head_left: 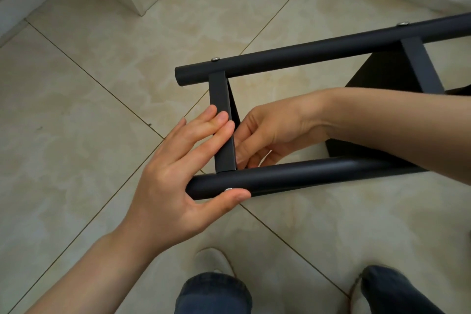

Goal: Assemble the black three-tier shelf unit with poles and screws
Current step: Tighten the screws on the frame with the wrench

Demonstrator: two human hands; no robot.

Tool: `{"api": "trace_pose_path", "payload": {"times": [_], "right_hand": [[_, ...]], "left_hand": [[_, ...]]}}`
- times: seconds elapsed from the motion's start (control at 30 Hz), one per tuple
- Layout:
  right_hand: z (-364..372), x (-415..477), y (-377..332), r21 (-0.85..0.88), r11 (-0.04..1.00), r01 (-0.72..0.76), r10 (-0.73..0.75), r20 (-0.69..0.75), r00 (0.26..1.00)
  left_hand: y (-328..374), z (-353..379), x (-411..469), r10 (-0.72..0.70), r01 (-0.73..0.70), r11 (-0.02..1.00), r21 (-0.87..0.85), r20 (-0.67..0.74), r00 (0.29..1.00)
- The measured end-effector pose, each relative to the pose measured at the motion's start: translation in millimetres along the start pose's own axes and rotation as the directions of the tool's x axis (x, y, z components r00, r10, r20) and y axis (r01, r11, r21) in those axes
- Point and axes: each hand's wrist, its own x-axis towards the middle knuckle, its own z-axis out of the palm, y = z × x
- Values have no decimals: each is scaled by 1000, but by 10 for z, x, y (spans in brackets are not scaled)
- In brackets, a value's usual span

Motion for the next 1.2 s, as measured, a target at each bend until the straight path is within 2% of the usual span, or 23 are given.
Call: {"api": "trace_pose_path", "payload": {"times": [0.43, 0.77, 1.2], "right_hand": [[-12, -35, -21, -29, 999, -17, 16, -15, 1000], [-21, 12, -6, 61, 997, -42, 42, 10, 999], [-22, 49, 17, 97, 993, -70, 67, 34, 997]], "left_hand": [[-15, 11, -23, 16, -16, 1000, 0, -17, 1000], [-20, 19, -13, 22, -23, 1000, -20, -18, 1000], [-33, 20, -15, 35, -36, 999, -16, -21, 999]]}}
